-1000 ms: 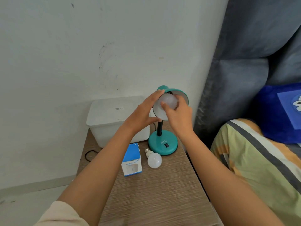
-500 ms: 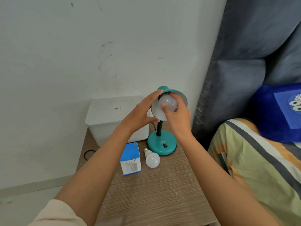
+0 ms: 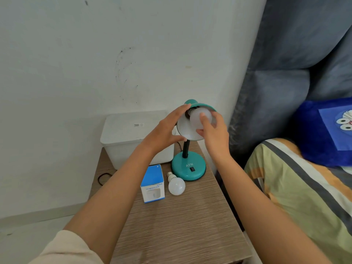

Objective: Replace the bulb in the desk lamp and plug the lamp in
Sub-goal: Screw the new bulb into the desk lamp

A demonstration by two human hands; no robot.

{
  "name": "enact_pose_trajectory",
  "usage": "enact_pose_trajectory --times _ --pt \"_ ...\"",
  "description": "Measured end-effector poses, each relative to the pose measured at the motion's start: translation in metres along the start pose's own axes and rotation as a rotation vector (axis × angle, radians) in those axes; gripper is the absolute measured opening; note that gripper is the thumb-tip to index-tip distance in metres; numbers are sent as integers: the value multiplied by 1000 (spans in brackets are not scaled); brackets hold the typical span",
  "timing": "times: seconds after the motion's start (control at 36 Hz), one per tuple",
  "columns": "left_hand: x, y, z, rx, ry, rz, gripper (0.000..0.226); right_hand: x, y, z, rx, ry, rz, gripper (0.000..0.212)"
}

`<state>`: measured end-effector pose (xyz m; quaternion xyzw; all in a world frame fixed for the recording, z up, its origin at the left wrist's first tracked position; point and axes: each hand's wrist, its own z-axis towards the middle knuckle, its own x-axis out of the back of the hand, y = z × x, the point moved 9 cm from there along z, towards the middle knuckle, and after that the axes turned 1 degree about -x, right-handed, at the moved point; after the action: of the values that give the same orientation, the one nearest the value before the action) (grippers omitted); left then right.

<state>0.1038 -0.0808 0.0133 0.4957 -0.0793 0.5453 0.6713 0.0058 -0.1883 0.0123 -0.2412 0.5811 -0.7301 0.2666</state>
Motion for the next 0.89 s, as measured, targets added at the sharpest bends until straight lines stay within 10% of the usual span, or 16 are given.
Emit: enact_pose_trajectory --times 0.5,0.89 --pt "-2 -2 0 8 0 -17 96 -17 -20 -4 367 64 -485 50" --pt "-3 1 1 -3 -11 -19 95 -10 18 12 -126 -32 -91 60"
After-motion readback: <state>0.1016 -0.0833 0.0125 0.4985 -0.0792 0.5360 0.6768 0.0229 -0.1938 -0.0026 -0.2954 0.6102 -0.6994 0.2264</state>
